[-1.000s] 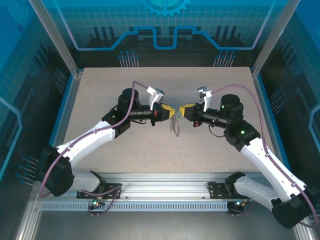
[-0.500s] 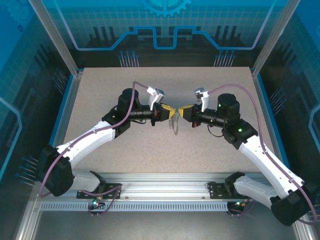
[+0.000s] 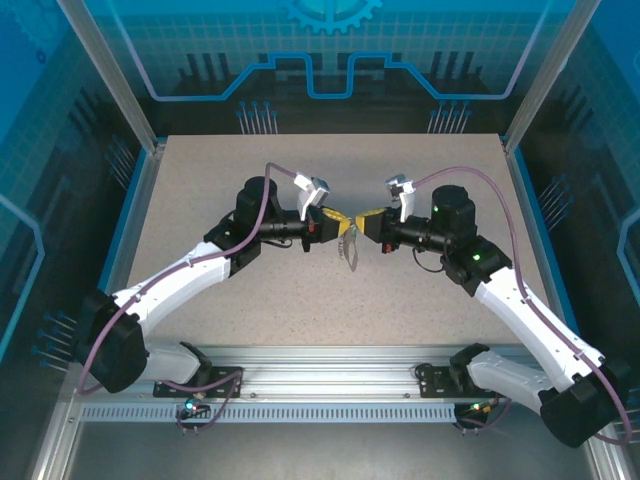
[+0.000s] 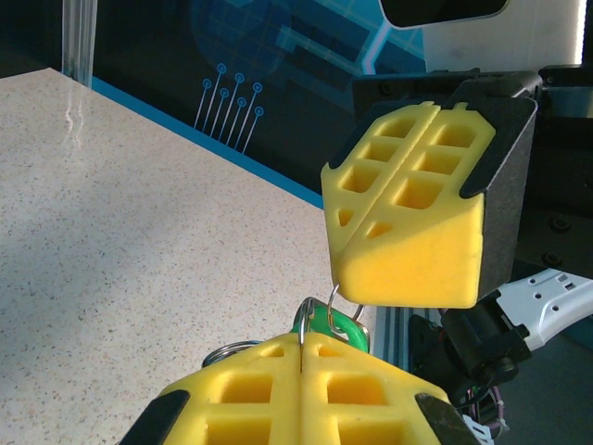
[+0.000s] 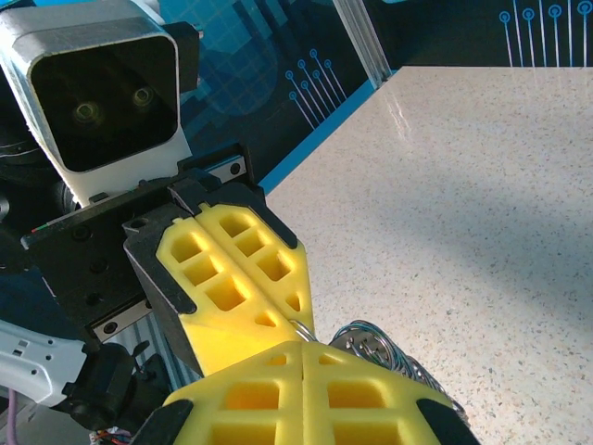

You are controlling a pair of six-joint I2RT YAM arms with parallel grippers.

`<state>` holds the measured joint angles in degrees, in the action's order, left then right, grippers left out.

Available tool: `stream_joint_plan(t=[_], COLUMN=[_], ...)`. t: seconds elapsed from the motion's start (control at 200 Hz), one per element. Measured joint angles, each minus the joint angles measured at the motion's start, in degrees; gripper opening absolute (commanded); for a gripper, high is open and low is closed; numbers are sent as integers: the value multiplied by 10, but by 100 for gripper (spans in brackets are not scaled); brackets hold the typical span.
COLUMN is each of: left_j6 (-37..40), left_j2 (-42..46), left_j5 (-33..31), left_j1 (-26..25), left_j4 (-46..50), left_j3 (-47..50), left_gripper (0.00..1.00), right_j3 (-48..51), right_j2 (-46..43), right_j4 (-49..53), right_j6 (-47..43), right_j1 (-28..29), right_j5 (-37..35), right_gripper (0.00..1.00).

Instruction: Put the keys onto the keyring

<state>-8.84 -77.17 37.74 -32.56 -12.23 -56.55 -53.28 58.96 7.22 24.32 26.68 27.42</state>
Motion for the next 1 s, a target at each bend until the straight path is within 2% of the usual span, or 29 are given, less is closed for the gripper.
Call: stream_joint_plan(t=[1.0], left_j6=[0], left_j2=[0], left_j5=[0], left_j1=[-4], left_j4=[4], left_j3=[0], left_gripper=[0], right_j3=[-7], right_j2=[18], right_j4=[-17], right_j6=[0], right_j1=[-1], right_j5=[-4], right_gripper=[0])
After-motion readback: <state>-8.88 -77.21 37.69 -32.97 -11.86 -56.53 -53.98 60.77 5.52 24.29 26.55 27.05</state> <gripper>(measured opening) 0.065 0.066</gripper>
